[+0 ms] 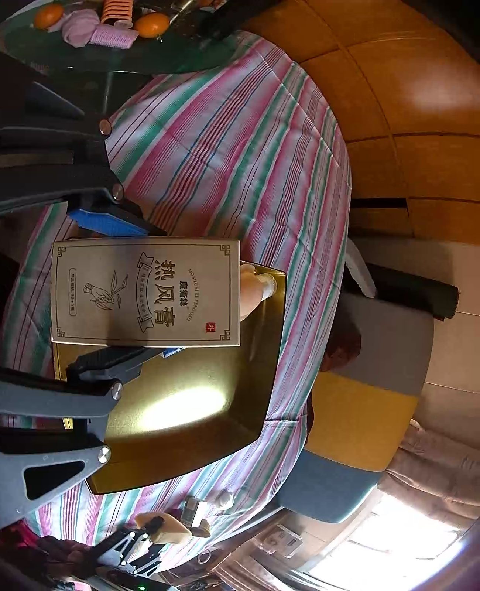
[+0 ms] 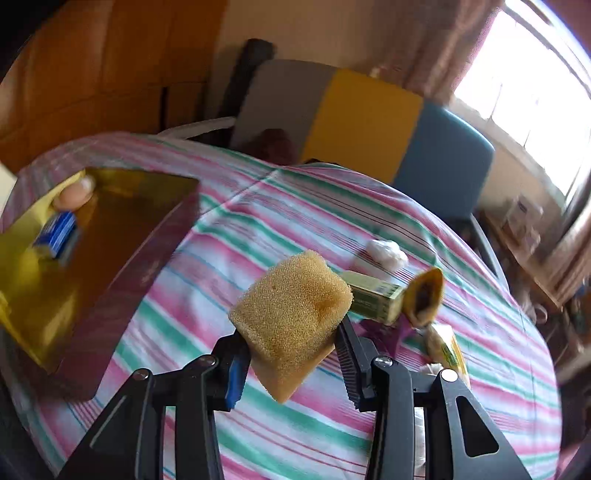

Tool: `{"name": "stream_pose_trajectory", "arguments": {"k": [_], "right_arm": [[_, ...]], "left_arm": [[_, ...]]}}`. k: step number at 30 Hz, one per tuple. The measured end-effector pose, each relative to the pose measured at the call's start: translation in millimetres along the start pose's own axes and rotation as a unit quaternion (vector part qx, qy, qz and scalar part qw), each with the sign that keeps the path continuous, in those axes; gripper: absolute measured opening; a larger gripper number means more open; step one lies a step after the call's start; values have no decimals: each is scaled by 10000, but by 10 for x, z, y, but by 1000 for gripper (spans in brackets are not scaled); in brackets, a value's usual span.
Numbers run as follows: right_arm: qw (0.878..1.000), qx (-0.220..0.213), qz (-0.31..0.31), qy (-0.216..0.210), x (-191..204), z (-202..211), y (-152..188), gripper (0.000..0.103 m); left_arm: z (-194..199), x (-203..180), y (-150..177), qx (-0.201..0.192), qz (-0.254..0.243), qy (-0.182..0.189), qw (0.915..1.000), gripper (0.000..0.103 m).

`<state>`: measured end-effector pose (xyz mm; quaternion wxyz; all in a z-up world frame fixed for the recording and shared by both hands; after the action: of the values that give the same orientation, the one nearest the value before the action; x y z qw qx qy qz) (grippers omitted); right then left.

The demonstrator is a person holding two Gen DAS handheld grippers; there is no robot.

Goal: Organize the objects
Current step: 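Carry the cream box to the tray with left gripper while right gripper grasps sponge, then lower the cream box into the gold tray and open the left gripper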

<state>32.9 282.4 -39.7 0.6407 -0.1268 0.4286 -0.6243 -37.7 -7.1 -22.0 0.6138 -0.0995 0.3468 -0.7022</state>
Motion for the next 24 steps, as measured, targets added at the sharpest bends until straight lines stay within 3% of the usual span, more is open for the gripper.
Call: {"name": "stream_pose_trajectory", "arguments": {"k": [13, 20, 24], "right_arm": [[9992, -205, 334, -28, 252, 126, -3, 43], [9994, -185, 283, -38, 224, 117, 3, 43], [9996, -174, 207, -49, 198, 109, 1, 43]], "left_arm": [[-97, -112, 38, 278, -87, 414, 9987, 52], [-35, 39, -51, 235, 481, 793, 9954, 52], [-112, 33, -66, 307, 289, 628, 9971, 52]]}}
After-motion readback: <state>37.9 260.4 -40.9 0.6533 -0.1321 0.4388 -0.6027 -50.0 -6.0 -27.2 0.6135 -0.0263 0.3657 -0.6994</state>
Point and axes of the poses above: each gripper's, at about its wrist camera, not at the fingertips, and z roughly against the way its jaws point, x to its left, y to its underside, the point moved 3 cm from there along -z, roughly the way its jaws point, and after that the axes turned 12 degrees about y, right-handed, at the moved point
